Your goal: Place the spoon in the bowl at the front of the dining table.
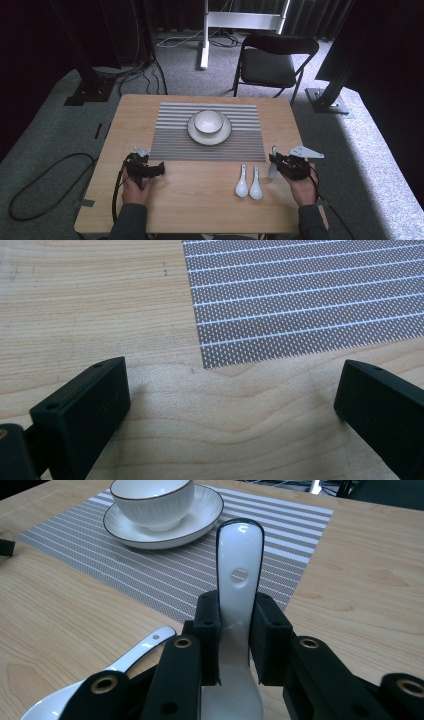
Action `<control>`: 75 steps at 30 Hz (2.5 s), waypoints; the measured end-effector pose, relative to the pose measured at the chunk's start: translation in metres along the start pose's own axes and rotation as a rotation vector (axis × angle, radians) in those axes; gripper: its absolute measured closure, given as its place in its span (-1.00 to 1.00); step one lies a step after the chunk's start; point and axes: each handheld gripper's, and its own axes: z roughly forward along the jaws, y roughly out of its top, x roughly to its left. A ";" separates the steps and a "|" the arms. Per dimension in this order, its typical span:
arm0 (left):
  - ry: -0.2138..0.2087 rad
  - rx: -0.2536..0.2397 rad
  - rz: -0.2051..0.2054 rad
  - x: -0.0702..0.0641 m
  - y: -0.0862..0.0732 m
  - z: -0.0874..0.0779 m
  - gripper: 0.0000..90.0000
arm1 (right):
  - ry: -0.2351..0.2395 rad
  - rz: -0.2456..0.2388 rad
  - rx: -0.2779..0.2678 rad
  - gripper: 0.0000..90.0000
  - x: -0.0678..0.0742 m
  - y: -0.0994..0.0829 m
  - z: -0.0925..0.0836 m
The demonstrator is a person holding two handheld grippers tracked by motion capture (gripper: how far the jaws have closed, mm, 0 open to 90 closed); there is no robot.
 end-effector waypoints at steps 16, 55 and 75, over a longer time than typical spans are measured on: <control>0.001 0.000 -0.001 0.000 0.000 0.000 -0.96 | 0.022 -0.022 -0.005 0.68 0.010 0.007 0.003; 0.004 -0.001 -0.003 -0.001 0.000 0.000 -0.96 | 0.040 -0.035 -0.048 0.68 0.020 0.033 0.011; 0.006 0.000 -0.004 -0.001 0.000 0.000 -0.96 | 0.057 -0.052 -0.061 0.68 0.025 0.050 0.022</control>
